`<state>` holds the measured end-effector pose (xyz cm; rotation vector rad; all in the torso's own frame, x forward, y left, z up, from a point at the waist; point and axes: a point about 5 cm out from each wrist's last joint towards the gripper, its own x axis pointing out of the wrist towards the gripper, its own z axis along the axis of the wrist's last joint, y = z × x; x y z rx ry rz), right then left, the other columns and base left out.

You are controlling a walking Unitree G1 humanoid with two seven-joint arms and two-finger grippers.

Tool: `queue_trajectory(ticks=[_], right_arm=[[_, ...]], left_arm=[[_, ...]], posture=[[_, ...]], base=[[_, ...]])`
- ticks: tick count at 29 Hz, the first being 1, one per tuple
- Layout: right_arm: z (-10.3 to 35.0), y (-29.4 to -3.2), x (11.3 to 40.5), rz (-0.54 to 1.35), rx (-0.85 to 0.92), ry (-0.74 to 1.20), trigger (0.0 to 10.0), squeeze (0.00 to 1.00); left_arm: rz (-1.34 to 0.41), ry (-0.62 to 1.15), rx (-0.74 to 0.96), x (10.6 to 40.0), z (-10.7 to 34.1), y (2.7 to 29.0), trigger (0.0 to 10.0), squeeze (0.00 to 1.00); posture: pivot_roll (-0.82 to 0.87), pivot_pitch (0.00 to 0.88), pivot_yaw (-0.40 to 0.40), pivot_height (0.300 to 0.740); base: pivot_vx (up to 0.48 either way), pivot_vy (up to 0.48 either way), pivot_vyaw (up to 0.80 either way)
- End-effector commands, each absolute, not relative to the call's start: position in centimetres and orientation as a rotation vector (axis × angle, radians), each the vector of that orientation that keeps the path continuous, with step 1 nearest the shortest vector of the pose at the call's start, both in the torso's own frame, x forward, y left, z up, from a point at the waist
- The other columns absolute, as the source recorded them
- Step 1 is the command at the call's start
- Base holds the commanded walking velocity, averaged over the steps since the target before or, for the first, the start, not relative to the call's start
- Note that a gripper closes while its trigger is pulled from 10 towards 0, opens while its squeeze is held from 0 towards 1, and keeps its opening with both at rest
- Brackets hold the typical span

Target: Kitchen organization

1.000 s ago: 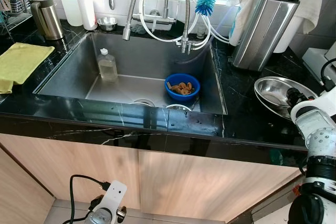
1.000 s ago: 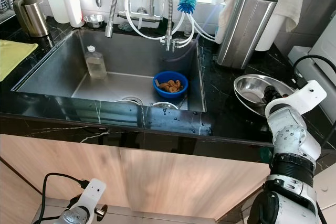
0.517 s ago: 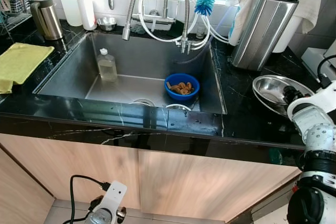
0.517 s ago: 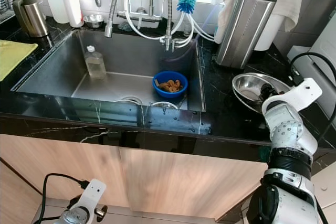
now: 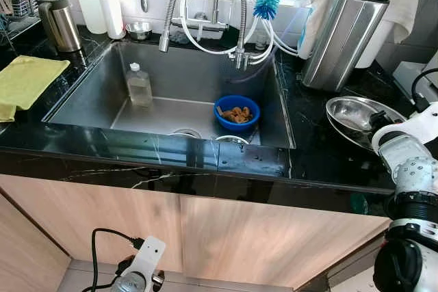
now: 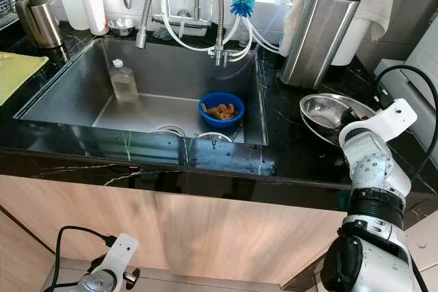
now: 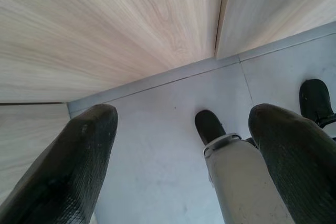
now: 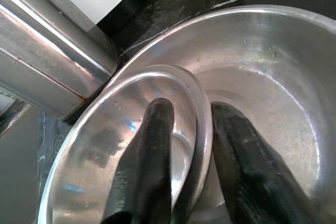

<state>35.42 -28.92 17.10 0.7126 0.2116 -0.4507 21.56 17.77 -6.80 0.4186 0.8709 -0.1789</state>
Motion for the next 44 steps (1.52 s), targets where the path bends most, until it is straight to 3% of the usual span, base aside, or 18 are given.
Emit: queue_trajectory(ticks=[1, 14, 21, 22, 23, 24, 30, 31, 33, 36, 44], right_arm=[[17.7, -28.9, 35.7, -0.441, 0.731, 0.194, 0.0, 0.00], [17.6, -28.7, 35.7, -0.445, 0.744, 0.174, 0.0, 0.00], [20.2, -28.4, 35.7, -0.450, 0.686, 0.059, 0.0, 0.00], [20.8, -28.2, 35.7, -0.445, 0.675, 0.040, 1.3, 0.00], [21.2, -28.1, 35.7, -0.442, 0.669, 0.027, 1.3, 0.00], [21.6, -28.1, 35.7, -0.440, 0.652, 0.013, 4.0, 0.00], [22.0, -28.0, 35.6, -0.442, 0.626, -0.004, 4.0, 0.00], [23.6, -27.2, 35.6, -0.401, 0.583, -0.054, 10.0, 0.00], [26.1, -24.7, 36.1, -0.229, 0.491, -0.123, 10.0, 0.00], [25.5, -22.5, 37.0, -0.066, 0.449, -0.070, 10.0, 0.00], [23.0, -19.7, 38.3, 0.142, 0.384, 0.034, 10.0, 0.00]], left_arm=[[-0.206, 0.891, 0.437, 21.2, -7.0, 17.7, 10.0, 0.00], [-0.213, 0.897, 0.439, 21.2, -7.1, 17.6, 10.0, 0.00], [-0.208, 0.893, 0.436, 21.2, -7.0, 17.6, 10.0, 0.00], [-0.207, 0.892, 0.435, 21.3, -7.0, 17.6, 10.0, 0.00], [-0.207, 0.891, 0.435, 21.3, -7.0, 17.6, 10.0, 0.00], [-0.206, 0.890, 0.434, 21.3, -7.0, 17.6, 10.0, 0.00], [-0.206, 0.890, 0.433, 21.3, -7.0, 17.6, 10.0, 0.00], [-0.204, 0.886, 0.431, 21.3, -7.0, 17.5, 10.0, 0.00], [-0.198, 0.878, 0.430, 21.4, -7.0, 17.5, 10.0, 0.00], [-0.187, 0.865, 0.428, 21.6, -6.8, 17.5, 10.0, 0.00], [-0.178, 0.846, 0.428, 22.1, -6.5, 17.4, 10.0, 0.00]], posture=[[0.12, 0.036, -0.122, 0.740], [0.12, 0.036, -0.122, 0.740], [0.12, 0.031, -0.122, 0.740], [0.12, 0.030, -0.123, 0.740], [0.12, 0.030, -0.123, 0.740], [0.12, 0.030, -0.123, 0.740], [0.12, 0.030, -0.123, 0.740], [0.12, 0.021, -0.126, 0.740], [0.12, 0.018, -0.126, 0.740], [0.13, 0.015, -0.132, 0.740], [0.13, 0.021, -0.137, 0.740]], base=[[0.000, 0.000, 0.00], [0.000, 0.000, 0.00], [0.000, 0.000, 0.00], [0.000, 0.000, 0.00], [0.000, 0.000, 0.00], [0.000, 0.000, 0.00], [0.000, 0.000, 0.00], [0.000, 0.000, 0.00], [0.000, 0.000, 0.00], [0.000, 0.000, 0.00], [0.000, 0.000, 0.00]])
